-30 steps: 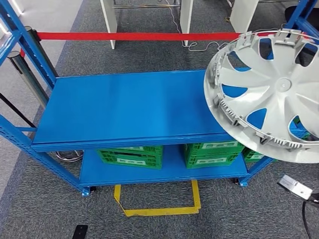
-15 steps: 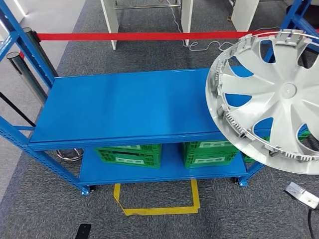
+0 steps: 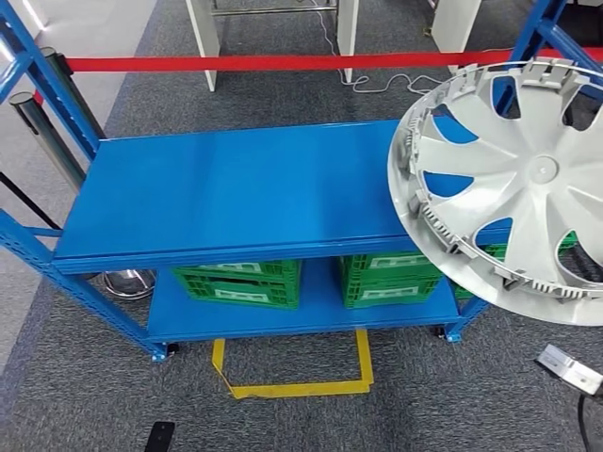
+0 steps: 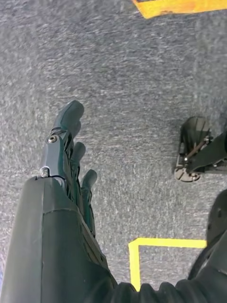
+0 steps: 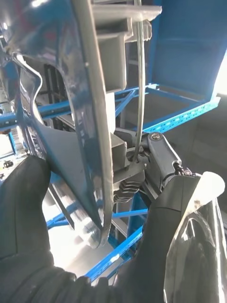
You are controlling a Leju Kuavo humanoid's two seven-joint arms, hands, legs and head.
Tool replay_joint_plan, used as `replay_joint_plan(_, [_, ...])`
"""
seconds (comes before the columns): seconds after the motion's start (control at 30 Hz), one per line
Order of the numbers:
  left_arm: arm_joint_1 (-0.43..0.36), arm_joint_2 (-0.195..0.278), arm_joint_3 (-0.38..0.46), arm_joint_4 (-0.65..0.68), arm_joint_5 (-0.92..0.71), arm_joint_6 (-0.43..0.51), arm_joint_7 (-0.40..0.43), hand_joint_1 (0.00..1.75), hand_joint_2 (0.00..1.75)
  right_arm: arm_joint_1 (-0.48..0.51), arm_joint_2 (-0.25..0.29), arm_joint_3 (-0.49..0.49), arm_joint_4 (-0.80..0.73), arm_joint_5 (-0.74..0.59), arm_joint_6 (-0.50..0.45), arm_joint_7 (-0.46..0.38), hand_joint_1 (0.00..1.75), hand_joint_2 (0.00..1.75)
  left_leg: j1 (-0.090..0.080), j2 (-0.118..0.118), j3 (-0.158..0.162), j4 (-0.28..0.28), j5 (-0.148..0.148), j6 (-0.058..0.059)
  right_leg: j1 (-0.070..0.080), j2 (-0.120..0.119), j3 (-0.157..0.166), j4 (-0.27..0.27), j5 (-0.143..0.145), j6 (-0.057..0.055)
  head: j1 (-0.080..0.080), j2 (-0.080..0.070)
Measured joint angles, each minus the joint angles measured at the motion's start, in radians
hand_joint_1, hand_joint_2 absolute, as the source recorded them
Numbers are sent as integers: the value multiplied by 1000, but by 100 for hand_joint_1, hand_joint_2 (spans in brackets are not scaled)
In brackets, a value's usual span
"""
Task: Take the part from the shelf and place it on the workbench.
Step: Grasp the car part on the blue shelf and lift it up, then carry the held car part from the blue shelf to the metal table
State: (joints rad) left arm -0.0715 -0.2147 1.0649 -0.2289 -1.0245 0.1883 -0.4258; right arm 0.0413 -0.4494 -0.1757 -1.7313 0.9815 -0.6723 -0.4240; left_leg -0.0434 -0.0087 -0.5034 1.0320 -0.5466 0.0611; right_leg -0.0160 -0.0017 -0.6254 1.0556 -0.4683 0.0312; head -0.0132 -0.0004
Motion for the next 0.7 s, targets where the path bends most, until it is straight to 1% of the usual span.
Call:
replay_joint_plan(0.03, [0,-1,0,0,0,0,1,0,175,2,0,-2,-1,-1,0,0,175,175,2,1,-3,-10,12,0,-1,0,-3,-4,4,5,0,0])
replay_joint_plan(0.07, [-1,-1,-1,0,-1,0,2,0,175,4,0,-4,-2,-2,0,-1,175,175,4,3,-6,-21,25,2,-1,0,-9,-2,-4,9,1,0])
replay_joint_plan(0.1, [-1,-1,-1,0,-1,0,2,0,175,5,0,-6,-2,-2,0,-1,175,175,7,5,-12,-31,38,5,0,1,-19,14,-27,12,2,0])
replay_joint_plan(0.13, [-2,-1,-1,0,-1,0,3,0,175,6,0,-7,-3,-3,0,-1,175,175,10,6,-21,-39,50,7,1,1,-32,48,-65,14,3,0])
replay_joint_plan(0.17, [-3,-1,-1,0,-2,1,3,0,175,7,0,-8,-3,-3,0,-1,175,175,9,7,-32,-40,60,9,1,1,-47,100,-109,17,4,0])
replay_joint_plan(0.2, [-3,-2,-1,0,-2,0,3,0,175,8,0,-9,-4,-3,0,-1,175,175,9,8,-44,-40,69,9,1,1,-61,160,-146,19,4,0])
replay_joint_plan(0.23, [-3,-2,-1,0,-2,0,3,0,175,9,0,-9,-4,-3,0,-1,175,175,8,8,-56,-39,78,9,1,1,-68,211,-165,22,4,0])
replay_joint_plan(0.27, [-3,-3,-2,0,-2,-1,3,0,175,10,0,-9,-4,-3,0,-1,175,175,8,9,-68,-37,87,8,1,1,-64,238,-163,24,4,0])
replay_joint_plan(0.3, [-3,-3,-2,0,-2,-1,3,0,175,11,0,-9,-4,-3,0,-1,175,175,9,9,-81,-34,95,7,0,1,-44,230,-141,26,4,0])
replay_joint_plan(0.33, [-3,-4,-2,0,-2,-1,3,0,175,12,0,-9,-4,-3,0,-1,175,175,10,9,-94,-30,102,5,-1,1,-7,187,-109,27,4,0])
replay_joint_plan(0.37, [-3,-4,-2,0,-2,-1,3,0,175,11,0,-9,-5,-3,0,-1,175,175,11,9,-107,-24,109,2,-1,0,40,118,-90,29,4,0])
replay_joint_plan(0.4, [-3,-4,-2,0,-2,-1,3,0,175,11,0,-10,-5,-3,0,-1,175,175,11,8,-119,-16,115,-2,-1,1,91,44,-84,29,4,0])
replay_joint_plan(0.43, [-3,-4,-2,0,-2,-1,3,0,175,11,0,-10,-6,-3,0,-1,175,175,10,8,-127,-10,121,-7,1,1,128,-13,-88,26,4,0])
replay_joint_plan(0.47, [-3,-4,-2,0,-2,-1,3,0,175,11,0,-11,-8,-3,0,-1,175,175,9,7,-133,-5,128,-11,3,2,146,-47,-98,22,3,0])
replay_joint_plan(0.5, [-3,-4,-2,0,-2,-1,3,0,175,12,0,-12,-9,-3,0,-1,175,175,9,6,-137,-3,135,-16,6,2,151,-58,-98,15,3,0])
replay_joint_plan(0.53, [-2,-3,-2,0,-2,-1,3,0,175,12,0,-12,-9,-3,0,-1,175,175,9,6,-140,-2,142,-21,5,1,141,-57,-93,6,3,0])
replay_joint_plan(0.57, [-2,-3,-2,0,-2,-1,3,0,175,11,0,-12,-10,-3,0,-1,175,175,9,5,-146,3,137,-26,4,0,132,-57,-85,-3,3,0])
replay_joint_plan(0.6, [-1,-3,-2,0,-2,-1,3,0,175,10,0,-12,-10,-4,0,-1,175,175,11,4,-153,20,112,-34,2,-2,124,-58,-75,-13,2,0])
replay_joint_plan(0.63, [-1,-2,-2,0,-2,0,3,0,175,10,0,-12,-11,-4,0,-1,175,175,14,4,-163,54,70,-41,0,-4,113,-59,-64,-21,1,0])
replay_joint_plan(0.67, [-1,-3,-2,0,-2,0,3,0,175,9,0,-13,-12,-4,0,-1,175,175,19,4,-175,108,15,-49,1,-4,103,-58,-52,-25,-1,0])
replay_joint_plan(0.7, [-2,-3,-2,0,-2,0,3,0,175,9,0,-13,-13,-4,0,-1,175,175,24,4,-186,172,-35,-55,1,-4,89,-57,-39,-28,-3,0])
